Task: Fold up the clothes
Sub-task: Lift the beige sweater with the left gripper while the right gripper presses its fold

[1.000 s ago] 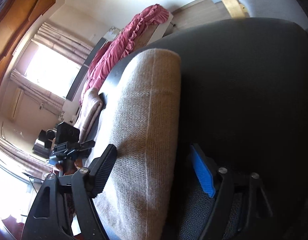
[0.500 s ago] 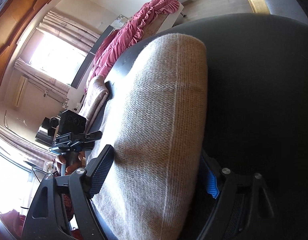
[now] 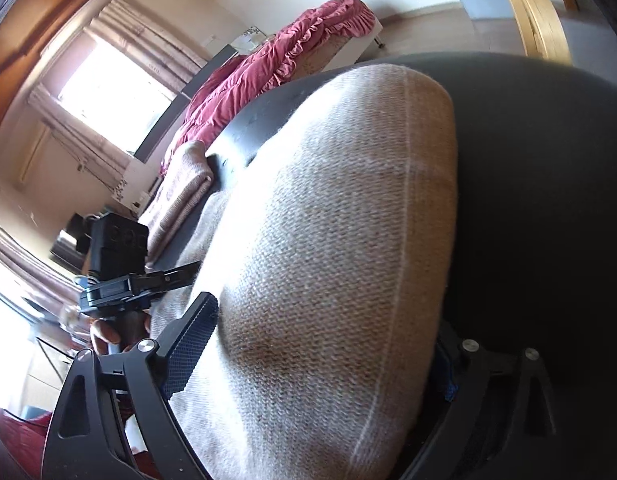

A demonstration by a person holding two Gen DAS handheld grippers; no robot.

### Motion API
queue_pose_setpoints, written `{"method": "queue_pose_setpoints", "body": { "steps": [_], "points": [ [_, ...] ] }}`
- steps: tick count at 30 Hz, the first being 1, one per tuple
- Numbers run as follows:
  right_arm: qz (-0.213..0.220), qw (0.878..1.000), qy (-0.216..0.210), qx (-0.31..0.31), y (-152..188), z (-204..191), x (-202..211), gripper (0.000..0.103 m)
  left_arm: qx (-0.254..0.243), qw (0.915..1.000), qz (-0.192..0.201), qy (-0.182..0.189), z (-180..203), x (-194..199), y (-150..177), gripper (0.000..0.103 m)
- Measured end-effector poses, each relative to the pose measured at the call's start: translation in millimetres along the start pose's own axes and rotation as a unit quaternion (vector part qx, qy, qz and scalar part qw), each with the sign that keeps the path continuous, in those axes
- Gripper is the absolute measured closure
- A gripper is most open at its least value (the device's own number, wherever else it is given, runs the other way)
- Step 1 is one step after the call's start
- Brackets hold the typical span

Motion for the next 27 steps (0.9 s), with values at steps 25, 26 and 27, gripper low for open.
{"method": "queue_pose_setpoints", "body": {
  "steps": [25,26,27],
  "points": [
    [0.033,0.998,0.038,0.036,4,13,7,0.035,-0.083,0.9893,0.069,-0.098,14,1,14,0.062],
    [0.033,0.998,0.039,0.037,4,12,7,0.036,-0.085,0.9886,0.071,-0.101,15,1,14,0.063],
    [0.035,0.998,0.039,0.039,3,11,7,0.038,-0.087,0.988,0.074,-0.104,15,2,15,0.065]
  ]
}}
Point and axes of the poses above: each gripper's, at about its wrist camera, not at the fingertips, and x roughly against the way its jaws point, z to its right, y to its underside, the point moved 9 cm from there along -x, roughly the way its jaws point, and after that the axes turned 1 degree about x, right-handed, at the moved point
